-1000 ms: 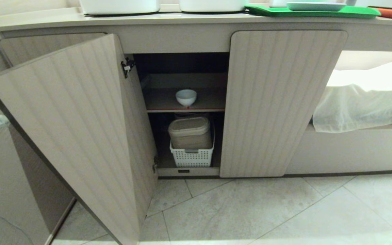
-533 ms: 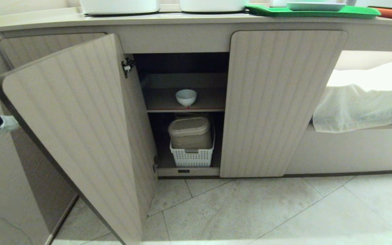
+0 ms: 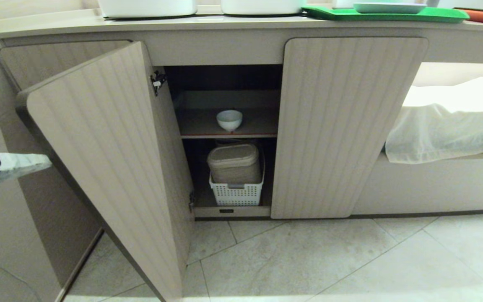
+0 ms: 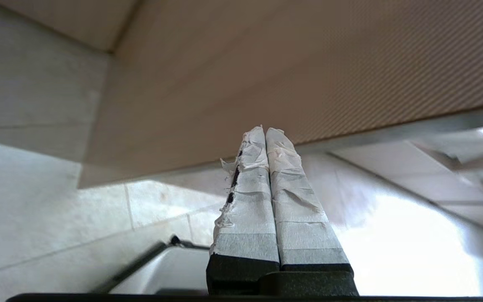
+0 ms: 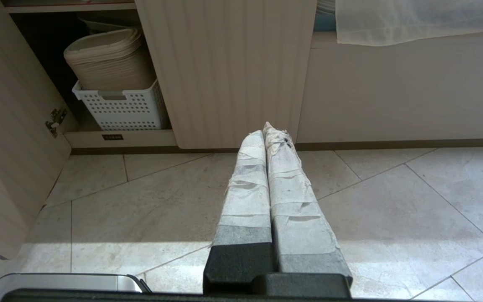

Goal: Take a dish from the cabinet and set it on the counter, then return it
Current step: Close the cabinet door

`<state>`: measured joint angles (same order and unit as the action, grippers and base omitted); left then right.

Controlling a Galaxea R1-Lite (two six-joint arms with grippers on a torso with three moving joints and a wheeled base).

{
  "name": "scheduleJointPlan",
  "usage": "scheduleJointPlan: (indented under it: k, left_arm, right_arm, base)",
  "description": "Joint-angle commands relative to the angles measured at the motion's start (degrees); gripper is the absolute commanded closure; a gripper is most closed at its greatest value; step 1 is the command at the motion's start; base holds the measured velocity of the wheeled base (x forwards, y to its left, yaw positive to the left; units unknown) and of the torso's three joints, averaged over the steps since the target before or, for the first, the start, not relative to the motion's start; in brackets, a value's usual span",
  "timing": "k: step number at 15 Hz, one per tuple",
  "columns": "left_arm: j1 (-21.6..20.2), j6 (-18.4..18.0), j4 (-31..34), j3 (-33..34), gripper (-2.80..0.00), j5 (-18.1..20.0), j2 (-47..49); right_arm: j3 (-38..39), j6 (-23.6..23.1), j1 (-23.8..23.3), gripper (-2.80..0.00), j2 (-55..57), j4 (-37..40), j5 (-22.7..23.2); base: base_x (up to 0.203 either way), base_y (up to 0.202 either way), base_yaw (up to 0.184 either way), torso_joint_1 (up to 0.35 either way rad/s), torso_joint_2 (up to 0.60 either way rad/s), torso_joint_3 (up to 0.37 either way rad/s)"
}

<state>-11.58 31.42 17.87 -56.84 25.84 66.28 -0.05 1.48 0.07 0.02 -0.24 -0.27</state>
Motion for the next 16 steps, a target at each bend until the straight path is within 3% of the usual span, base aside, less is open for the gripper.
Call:
scheduleJointPlan:
  k: [1,9,12,16]
  left_arm:
    - [1.5,0.1,0.7,0.7,0.0,1.6,0.5]
    - [9.5,0.4,0.3,0.7,0.0,1.3,7.0]
    - [12.5,4.0,-2.9,0.3,0.0,1.0,9.6]
    - [15.9,5.0,-7.9,0.1,0.0,-2.0,14.0]
  right_arm:
    - [0.0,0.0,0.0,0.0,0.1,0.0,0.0]
    - [0.0,0.0,0.0,0.0,0.1,0.0,0.0]
    - [0.0,0.0,0.0,0.0,0.1,0.0,0.0]
    - [0.0,0.0,0.0,0.0,0.1,0.0,0.0]
  base:
    - [0.0,0.0,0.0,0.0,0.0,0.0]
    - [0.0,0.0,0.0,0.0,0.0,0.0]
    - [0.0,0.0,0.0,0.0,0.0,0.0]
    - [0.0,0.0,0.0,0.0,0.0,0.0]
